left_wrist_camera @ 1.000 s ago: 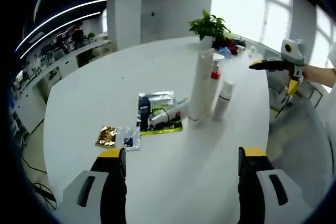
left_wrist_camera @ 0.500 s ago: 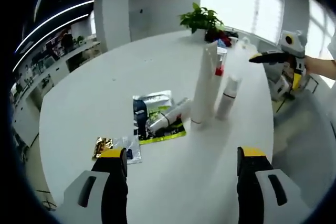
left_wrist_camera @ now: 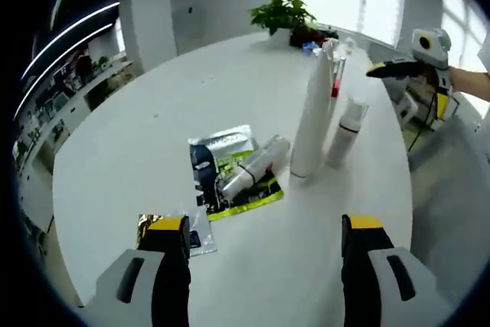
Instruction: Arrange the skincare products in the storage area until every visible bottle or jar stands upright without overlapping.
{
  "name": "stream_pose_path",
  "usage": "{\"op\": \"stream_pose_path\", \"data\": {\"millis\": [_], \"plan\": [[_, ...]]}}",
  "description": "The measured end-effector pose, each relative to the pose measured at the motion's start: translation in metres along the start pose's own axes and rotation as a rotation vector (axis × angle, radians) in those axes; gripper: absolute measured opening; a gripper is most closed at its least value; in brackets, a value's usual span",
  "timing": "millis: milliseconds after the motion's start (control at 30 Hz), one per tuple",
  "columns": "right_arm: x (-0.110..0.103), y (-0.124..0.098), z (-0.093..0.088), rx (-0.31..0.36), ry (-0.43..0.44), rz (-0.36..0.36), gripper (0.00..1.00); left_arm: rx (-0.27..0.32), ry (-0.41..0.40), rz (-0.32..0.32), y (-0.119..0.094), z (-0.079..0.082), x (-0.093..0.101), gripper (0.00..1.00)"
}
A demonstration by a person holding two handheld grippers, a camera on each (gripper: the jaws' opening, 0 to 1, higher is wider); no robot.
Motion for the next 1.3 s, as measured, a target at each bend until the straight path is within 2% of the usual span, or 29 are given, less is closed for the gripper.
{"op": "stream_pose_path", "data": {"millis": [133, 533, 867, 1300], "plan": [[0.001, 0.002, -0.001, -0.003, 0.005, -0.001, 1.00, -0.011, 0.024, -0.011, 0.008, 0.000, -0.006, 0.72], [0.006, 0.006, -0.005, -0.017, 0.016, -0.005, 1.00, -0.071, 0.124, -0.035, 0.034, 0.007, -0.019, 0.68], [0.006, 0.008, -0.007, -0.023, 0.025, -0.002, 1.00, -0.094, 0.161, -0.058, 0.049, 0.012, -0.023, 0.65], [0.008, 0.008, -0.011, -0.032, 0.034, -0.004, 1.00, -0.110, 0.243, -0.108, 0.073, 0.022, -0.023, 0.53]]}}
Point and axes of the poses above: the point that each gripper's makers call its tool centre point, and the gripper's own axes: y roughly forward along the fingers, x roughly to its right, z roughly out of its top, the point moved 5 cm from there along -y, roughly backward along the fingers
